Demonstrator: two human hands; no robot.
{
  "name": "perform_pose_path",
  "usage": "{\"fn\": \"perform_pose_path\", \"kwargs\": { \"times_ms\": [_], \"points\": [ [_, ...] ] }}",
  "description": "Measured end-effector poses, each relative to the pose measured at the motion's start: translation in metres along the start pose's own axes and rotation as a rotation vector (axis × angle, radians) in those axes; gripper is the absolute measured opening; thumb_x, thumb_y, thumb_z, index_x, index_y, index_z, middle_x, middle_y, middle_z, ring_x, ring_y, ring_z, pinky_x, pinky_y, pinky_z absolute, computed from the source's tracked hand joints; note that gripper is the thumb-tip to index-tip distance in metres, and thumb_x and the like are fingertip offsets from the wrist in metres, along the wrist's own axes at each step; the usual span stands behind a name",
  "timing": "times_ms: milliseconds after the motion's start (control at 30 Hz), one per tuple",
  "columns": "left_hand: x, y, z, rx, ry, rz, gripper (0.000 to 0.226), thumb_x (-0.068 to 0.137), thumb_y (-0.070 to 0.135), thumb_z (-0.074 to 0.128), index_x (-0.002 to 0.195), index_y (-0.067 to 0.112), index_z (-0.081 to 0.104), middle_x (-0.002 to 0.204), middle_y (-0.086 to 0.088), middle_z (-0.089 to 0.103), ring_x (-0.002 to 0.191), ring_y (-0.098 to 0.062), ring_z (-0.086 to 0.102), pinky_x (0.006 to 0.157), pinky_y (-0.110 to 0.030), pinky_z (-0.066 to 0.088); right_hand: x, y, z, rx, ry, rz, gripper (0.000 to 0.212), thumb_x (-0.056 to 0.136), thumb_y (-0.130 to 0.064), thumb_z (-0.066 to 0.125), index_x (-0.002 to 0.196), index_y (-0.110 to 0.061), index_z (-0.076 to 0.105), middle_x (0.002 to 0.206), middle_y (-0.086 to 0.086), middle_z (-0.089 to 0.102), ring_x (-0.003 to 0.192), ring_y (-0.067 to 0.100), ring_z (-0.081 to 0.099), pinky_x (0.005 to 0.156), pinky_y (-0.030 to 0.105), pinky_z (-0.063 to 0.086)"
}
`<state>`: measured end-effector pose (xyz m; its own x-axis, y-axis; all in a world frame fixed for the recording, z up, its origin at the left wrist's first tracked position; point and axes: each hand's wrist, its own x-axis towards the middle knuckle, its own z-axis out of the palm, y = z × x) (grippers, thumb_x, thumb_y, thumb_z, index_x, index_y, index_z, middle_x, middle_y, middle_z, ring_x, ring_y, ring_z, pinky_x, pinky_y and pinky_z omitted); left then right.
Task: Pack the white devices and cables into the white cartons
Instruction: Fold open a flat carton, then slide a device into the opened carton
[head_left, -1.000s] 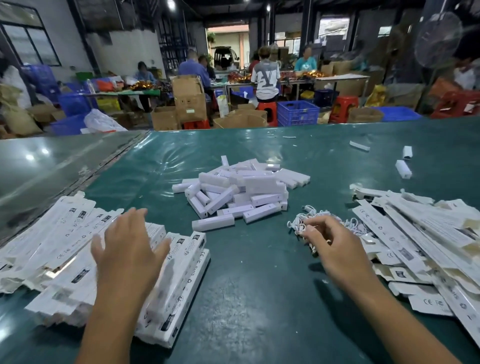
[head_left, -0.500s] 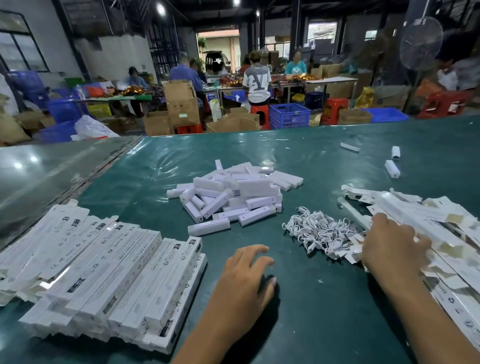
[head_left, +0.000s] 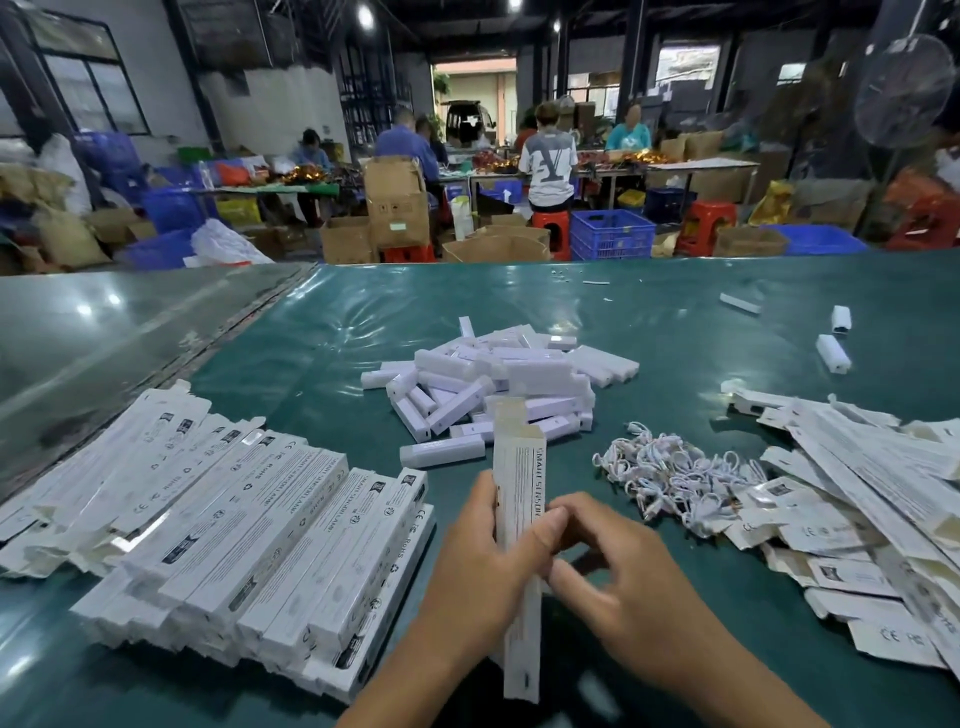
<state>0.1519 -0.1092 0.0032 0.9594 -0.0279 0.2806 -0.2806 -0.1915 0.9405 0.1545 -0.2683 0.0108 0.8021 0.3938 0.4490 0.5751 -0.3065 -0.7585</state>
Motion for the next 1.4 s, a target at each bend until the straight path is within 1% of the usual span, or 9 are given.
{"fn": "perform_pose_path", "kwargs": {
  "times_ms": [100,233,400,533,667,767,1067,1200,1400],
  "points": [
    [0.002,0.003,-0.002,-0.009,-0.024,0.025,0.01,0.089,0.034,0.063,0.097,0.038,0.06,0.09,0.003,0.072,0.073,-0.015,0.071,0.06,-0.026,0.056,0.002,0.004,-0.011,-0.095,0.173,-0.092,0.019,0.091,-0.022,0.061,0.108,-0.027,0.064,0.1,-0.015,0.068,0.095,0.009,0.068,0.079,0.023,0.053],
    [0.001,0.006,-0.009,0.027,-0.168,0.063,0.019,0.091,0.02,0.053,0.099,0.035,0.059,0.083,-0.004,0.071,0.05,-0.019,0.062,0.044,-0.032,0.048,0.003,0.003,-0.023,-0.128,0.423,-0.232,0.028,0.089,-0.017,0.05,0.112,-0.014,0.066,0.11,-0.006,0.066,0.101,0.013,0.064,0.082,0.017,0.049],
    [-0.002,0.011,-0.018,-0.033,-0.35,0.01,0.016,0.092,0.018,0.055,0.1,0.03,0.061,0.074,-0.002,0.069,0.046,-0.017,0.051,0.047,-0.026,0.045,0.0,-0.002,-0.031,-0.141,0.387,-0.344,0.03,0.091,-0.017,0.054,0.119,-0.011,0.065,0.111,0.002,0.067,0.095,0.019,0.065,0.072,0.028,0.053],
    [-0.002,0.012,-0.021,-0.064,-0.433,-0.017,0.012,0.092,0.016,0.059,0.096,0.027,0.061,0.066,0.0,0.063,0.048,-0.019,0.051,0.047,-0.028,0.046,-0.001,-0.005,-0.024,-0.122,0.344,-0.354,0.033,0.09,-0.018,0.057,0.122,-0.016,0.062,0.109,-0.006,0.068,0.087,0.015,0.066,0.064,0.026,0.053],
    [-0.001,0.011,-0.02,-0.071,-0.465,-0.047,0.007,0.09,0.022,0.061,0.096,0.026,0.061,0.064,0.002,0.06,0.048,-0.02,0.051,0.049,-0.028,0.046,-0.001,-0.004,-0.02,0.043,0.306,-0.2,0.043,0.092,-0.022,0.059,0.133,-0.031,0.06,0.107,-0.01,0.067,0.093,0.018,0.068,0.063,0.024,0.056],
    [-0.001,0.008,-0.019,-0.039,-0.471,-0.063,0.008,0.089,0.027,0.062,0.097,0.026,0.06,0.067,0.001,0.061,0.05,-0.02,0.053,0.049,-0.029,0.047,0.0,-0.001,-0.022,0.068,0.274,-0.148,0.045,0.094,-0.011,0.057,0.131,-0.036,0.064,0.11,-0.01,0.065,0.092,0.019,0.067,0.055,0.024,0.057],
    [-0.001,0.005,-0.017,0.015,-0.457,-0.058,0.016,0.088,0.028,0.063,0.104,0.032,0.062,0.069,0.001,0.063,0.051,-0.019,0.055,0.05,-0.034,0.049,0.006,-0.01,-0.019,0.346,0.348,0.073,0.016,0.093,-0.036,0.071,0.085,-0.025,0.079,0.09,0.001,0.068,0.073,0.018,0.071,0.051,0.027,0.058],
    [-0.002,0.003,-0.015,0.071,-0.473,-0.038,0.026,0.088,0.029,0.063,0.114,0.03,0.062,0.074,0.001,0.063,0.052,-0.018,0.056,0.052,-0.034,0.051,0.008,-0.008,-0.016,0.685,0.335,0.375,0.023,0.065,-0.033,0.082,0.068,-0.013,0.07,0.075,0.015,0.07,0.06,0.019,0.065,0.046,0.022,0.05],
    [-0.002,0.005,-0.015,0.14,-0.467,-0.002,0.022,0.087,0.028,0.064,0.109,0.031,0.062,0.076,-0.005,0.062,0.056,-0.019,0.057,0.053,-0.039,0.051,0.011,-0.008,-0.022,0.931,0.153,0.641,0.05,0.063,-0.024,0.079,0.107,-0.002,0.065,0.086,0.014,0.072,0.073,0.021,0.069,0.055,0.027,0.056]
  ]
}}
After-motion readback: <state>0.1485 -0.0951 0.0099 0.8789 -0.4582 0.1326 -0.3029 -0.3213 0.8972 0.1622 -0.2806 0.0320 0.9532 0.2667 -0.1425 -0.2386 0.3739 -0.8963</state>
